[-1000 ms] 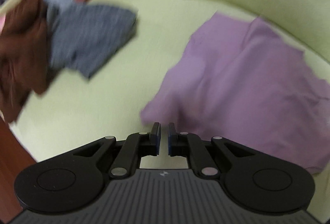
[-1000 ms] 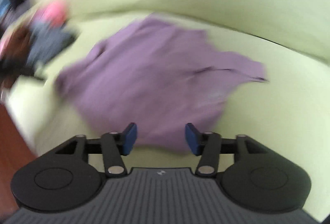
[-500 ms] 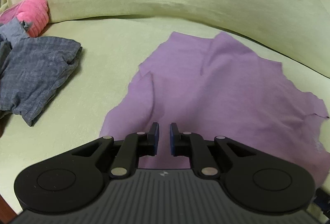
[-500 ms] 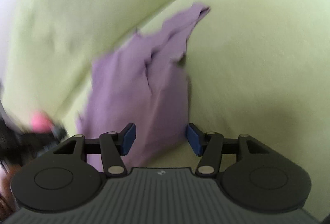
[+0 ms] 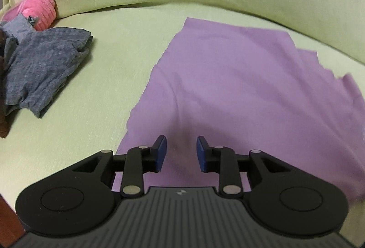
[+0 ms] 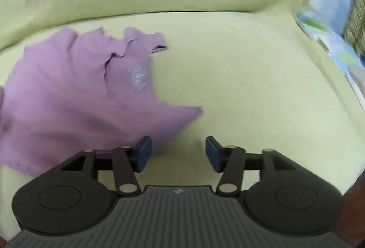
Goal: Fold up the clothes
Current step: 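Open both grippers and smooth the shirt flat on the seat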
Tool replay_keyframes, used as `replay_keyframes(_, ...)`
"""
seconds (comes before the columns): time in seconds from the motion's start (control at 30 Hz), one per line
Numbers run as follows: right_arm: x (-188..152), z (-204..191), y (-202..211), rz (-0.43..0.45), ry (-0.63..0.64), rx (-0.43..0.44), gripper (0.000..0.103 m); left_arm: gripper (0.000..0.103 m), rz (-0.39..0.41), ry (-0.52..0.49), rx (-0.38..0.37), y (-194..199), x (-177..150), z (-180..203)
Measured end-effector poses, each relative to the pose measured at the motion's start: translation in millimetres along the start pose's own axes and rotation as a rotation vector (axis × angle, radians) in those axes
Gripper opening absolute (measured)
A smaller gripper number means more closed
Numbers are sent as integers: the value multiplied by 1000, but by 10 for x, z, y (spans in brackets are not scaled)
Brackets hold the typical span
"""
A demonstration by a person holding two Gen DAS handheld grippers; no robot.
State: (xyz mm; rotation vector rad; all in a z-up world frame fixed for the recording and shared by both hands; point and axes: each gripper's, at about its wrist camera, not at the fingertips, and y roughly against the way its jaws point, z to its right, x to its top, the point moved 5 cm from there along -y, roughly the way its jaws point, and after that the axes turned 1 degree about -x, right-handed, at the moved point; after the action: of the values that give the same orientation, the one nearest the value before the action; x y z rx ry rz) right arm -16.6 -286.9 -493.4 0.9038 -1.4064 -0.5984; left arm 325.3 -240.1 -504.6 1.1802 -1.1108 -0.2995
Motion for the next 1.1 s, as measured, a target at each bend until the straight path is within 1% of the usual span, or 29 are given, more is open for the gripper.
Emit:
replay_keyframes(0.03, -69, 51, -3, -18, -15, 23, 45, 37, 1, -11, 14, 13, -25, -20)
replay_keyframes(0.1, -249, 43, -37, -7, 49, 34, 46, 37, -22, 2, 25, 6, -55, -122)
replay_keyframes(0.17, -253, -39, -57, 44, 44, 84, 46, 37, -36, 24, 15, -17, -72, -184)
replay_keyframes(0.23, -172, -54, -127, 89, -39, 152, 46, 37, -37, 37, 22, -44, -83, -237)
replay_keyframes(0.3, -83, 13, -212, 126, -127, 229, 52, 38, -37, 40, 34, -75, -92, -279)
replay_keyframes(0.33, -24, 8, -306, 145, -164, 250, 54, 38, -44, 47, 33, -97, -103, -298)
replay_keyframes(0.37, 4, -2, -347, 171, -175, 265, 55, 38, -51, 54, 32, -120, -114, -317)
replay_keyframes(0.4, 60, -33, -391, 181, -183, 302, 55, 38, -58, 60, 31, -142, -125, -336)
replay_keyframes(0.43, 118, -65, -436, 189, -190, 340, 49, 38, -62, 65, 30, -150, -123, -348)
replay_keyframes(0.47, 221, -115, -442, 161, -210, 426, 31, 38, -73, 78, 30, -175, -143, -389)
replay_keyframes(0.5, 275, -143, -366, 160, -210, 469, 27, 38, -75, 77, 31, -176, -147, -398)
replay_keyframes(0.57, 351, -166, -106, 187, -154, 511, 27, 39, -78, 74, 33, -181, -159, -422)
replay_keyframes(0.6, 350, -136, 72, 194, -109, 483, 37, 39, -79, 72, 34, -187, -167, -436)
replay_keyframes(0.63, 350, -102, 173, 190, -82, 439, 43, 39, -80, 69, 36, -192, -174, -451)
replay_keyframes(0.67, 300, -7, 226, 165, -41, 339, 47, 40, -79, 72, 34, -199, -178, -461)
replay_keyframes(0.7, 247, 97, 280, 137, 2, 234, 48, 40, -79, 75, 32, -207, -183, -470)
replay_keyframes(0.73, 214, 142, 288, 118, 24, 185, 49, 40, -78, 78, 30, -214, -187, -479)
replay_keyframes(0.77, 157, 214, 282, 109, 55, 161, 49, 40, -77, 79, 23, -217, -187, -465)
replay_keyframes(0.83, 117, 258, 243, 119, 37, 212, 49, 40, -78, 80, 11, -213, -187, -427)
replay_keyframes(0.9, 65, 254, 98, 138, -51, 311, 48, 42, -81, 69, -5, -195, -184, -357)
replay_keyframes(0.97, -16, 288, -77, 133, -147, 320, 48, 44, -72, 53, -9, -155, -171, -318)
replay_keyframes(1.0, -89, 341, -173, 133, -230, 338, 48, 45, -67, 45, -11, -134, -164, -299)
replay_keyframes(1.03, -147, 371, -187, 146, -274, 349, 48, 45, -64, 45, -10, -121, -156, -298)
replay_keyframes(1.07, -207, 404, -192, 200, -344, 383, 55, 45, -62, 53, -5, -116, -151, -316)
replay_keyframes(1.1, -240, 369, -174, 229, -379, 410, 64, 45, -60, 61, -1, -111, -147, -334)
